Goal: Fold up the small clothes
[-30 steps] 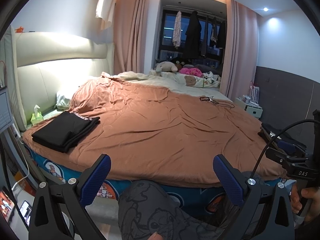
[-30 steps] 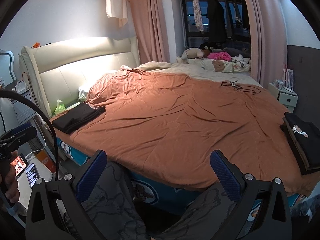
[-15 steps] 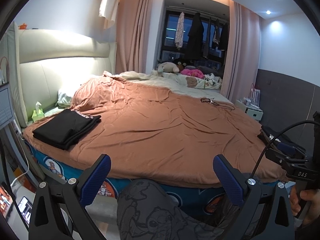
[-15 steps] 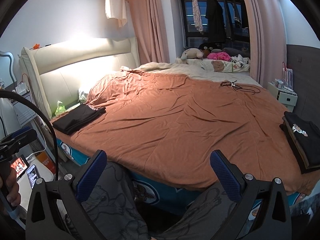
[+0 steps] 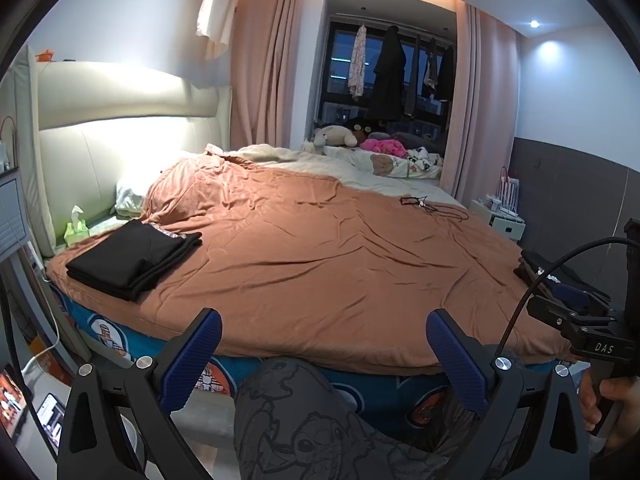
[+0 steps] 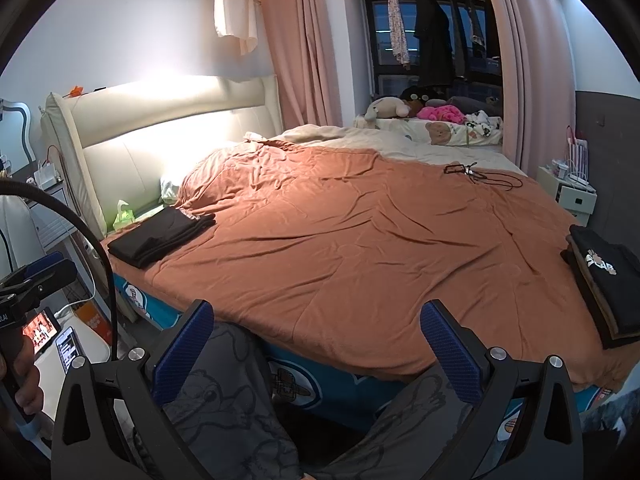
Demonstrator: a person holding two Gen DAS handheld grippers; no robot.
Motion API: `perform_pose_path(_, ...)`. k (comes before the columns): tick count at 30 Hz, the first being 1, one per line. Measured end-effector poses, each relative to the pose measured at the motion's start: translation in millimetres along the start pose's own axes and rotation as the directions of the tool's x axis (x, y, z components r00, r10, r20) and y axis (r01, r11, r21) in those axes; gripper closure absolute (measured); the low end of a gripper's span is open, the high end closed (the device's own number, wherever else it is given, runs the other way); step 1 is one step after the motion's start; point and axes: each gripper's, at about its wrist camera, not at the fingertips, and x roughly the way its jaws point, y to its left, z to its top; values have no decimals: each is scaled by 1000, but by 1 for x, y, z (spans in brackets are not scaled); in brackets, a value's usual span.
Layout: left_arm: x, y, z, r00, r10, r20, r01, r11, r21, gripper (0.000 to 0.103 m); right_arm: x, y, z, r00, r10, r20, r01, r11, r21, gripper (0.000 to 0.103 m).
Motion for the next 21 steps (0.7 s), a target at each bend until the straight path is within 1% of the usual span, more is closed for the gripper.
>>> perform_pose_path(21,-5,-2,1,1000,-3,3,3,1000,2,0,-1,3,0,1000,4,-9,-4,1000,-1,0)
